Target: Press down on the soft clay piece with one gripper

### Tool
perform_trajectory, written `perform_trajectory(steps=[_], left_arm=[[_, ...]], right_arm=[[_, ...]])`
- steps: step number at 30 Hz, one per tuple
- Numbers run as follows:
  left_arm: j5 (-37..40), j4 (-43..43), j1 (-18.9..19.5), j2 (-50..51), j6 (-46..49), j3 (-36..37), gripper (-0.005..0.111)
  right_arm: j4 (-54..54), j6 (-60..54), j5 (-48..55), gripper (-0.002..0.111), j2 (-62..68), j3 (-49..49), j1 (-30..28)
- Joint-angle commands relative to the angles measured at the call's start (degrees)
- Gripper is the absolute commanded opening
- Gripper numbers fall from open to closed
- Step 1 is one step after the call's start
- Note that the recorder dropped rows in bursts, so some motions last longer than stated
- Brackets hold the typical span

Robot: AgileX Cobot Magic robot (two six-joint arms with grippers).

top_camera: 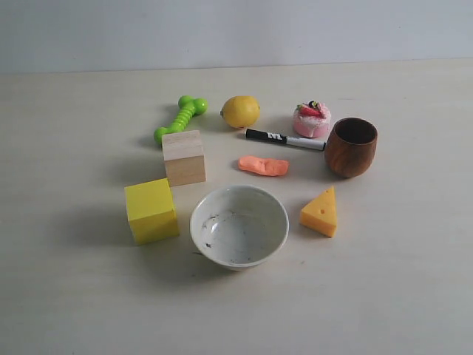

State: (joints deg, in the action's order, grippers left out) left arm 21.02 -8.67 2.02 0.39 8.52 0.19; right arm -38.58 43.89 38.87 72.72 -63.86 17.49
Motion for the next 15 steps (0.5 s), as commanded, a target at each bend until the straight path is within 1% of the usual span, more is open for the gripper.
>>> perform_trajectory(steps=[1,6,15], left_arm=[[-0.5,-0.3,-0.3,-0.4,-0.1,-0.2,0.0],[-0.5,-0.3,-0.3,-0.4,-0.1,-0.2,0.0],[-0.5,-0.3,-0.3,-0.4,-0.1,-0.2,0.0]], right_arm=[[2.1,0.3,-7.7,0.0,-8.0,9.7,-7.4],[4.3,-0.1,-10.3,0.0,-18.0,18.6,-15.6],[4.9,-2.4,-10.8,0.0,-36.5,30.0,-22.9]])
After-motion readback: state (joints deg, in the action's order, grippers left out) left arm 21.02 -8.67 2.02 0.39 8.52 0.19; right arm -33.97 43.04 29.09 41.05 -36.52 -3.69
